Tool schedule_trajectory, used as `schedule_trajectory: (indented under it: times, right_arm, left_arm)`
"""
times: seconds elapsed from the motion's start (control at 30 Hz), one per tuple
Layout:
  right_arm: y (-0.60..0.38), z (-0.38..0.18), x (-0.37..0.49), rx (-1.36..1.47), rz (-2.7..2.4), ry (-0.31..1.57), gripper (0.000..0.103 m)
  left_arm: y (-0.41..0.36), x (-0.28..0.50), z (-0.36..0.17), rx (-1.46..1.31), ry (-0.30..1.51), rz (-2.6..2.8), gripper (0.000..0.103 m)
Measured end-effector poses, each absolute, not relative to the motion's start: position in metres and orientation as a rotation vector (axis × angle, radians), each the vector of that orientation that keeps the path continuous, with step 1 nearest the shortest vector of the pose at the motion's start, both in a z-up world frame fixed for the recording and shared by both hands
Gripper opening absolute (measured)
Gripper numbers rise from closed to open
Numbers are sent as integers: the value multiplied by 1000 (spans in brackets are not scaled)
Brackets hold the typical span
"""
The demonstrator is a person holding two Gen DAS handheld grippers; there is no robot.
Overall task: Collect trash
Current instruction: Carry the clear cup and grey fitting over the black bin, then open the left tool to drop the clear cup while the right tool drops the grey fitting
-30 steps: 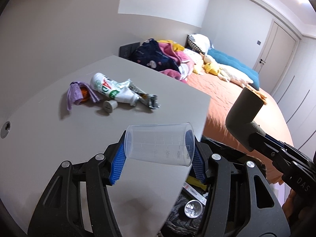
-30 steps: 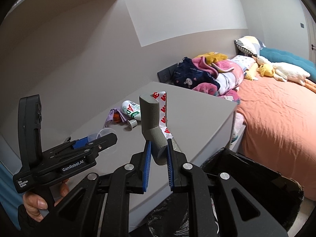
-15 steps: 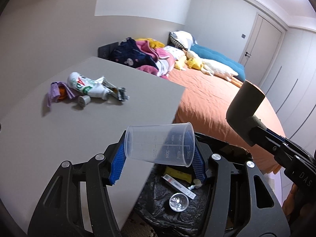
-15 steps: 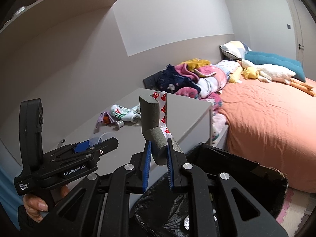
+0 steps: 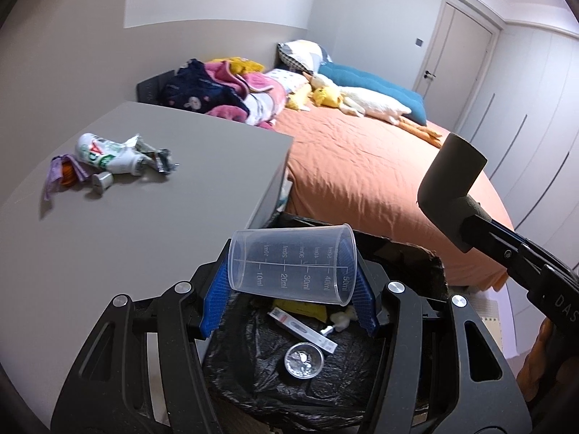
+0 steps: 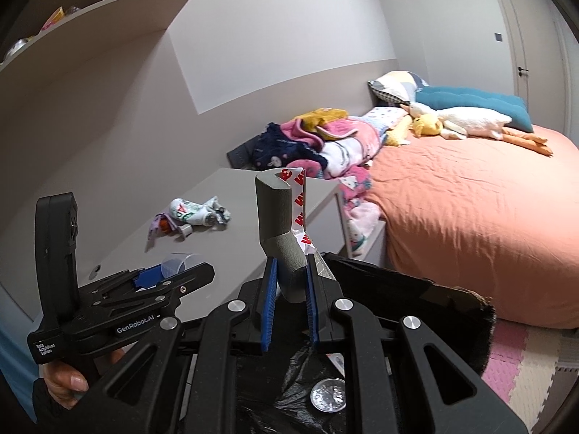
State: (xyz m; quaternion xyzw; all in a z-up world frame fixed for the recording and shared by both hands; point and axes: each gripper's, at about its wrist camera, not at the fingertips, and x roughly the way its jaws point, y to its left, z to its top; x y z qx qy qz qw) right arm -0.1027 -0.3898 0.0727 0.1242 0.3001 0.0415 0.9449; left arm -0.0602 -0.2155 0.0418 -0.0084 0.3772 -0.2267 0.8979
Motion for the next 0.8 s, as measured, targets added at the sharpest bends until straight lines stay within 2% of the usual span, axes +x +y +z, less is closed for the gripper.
schedule_trajectory:
  times: [0.8]
  right_arm:
    - [-432,65,-117,293,-21,618,17]
  left_arm:
    - [-269,-61,26,53,831,-580,56]
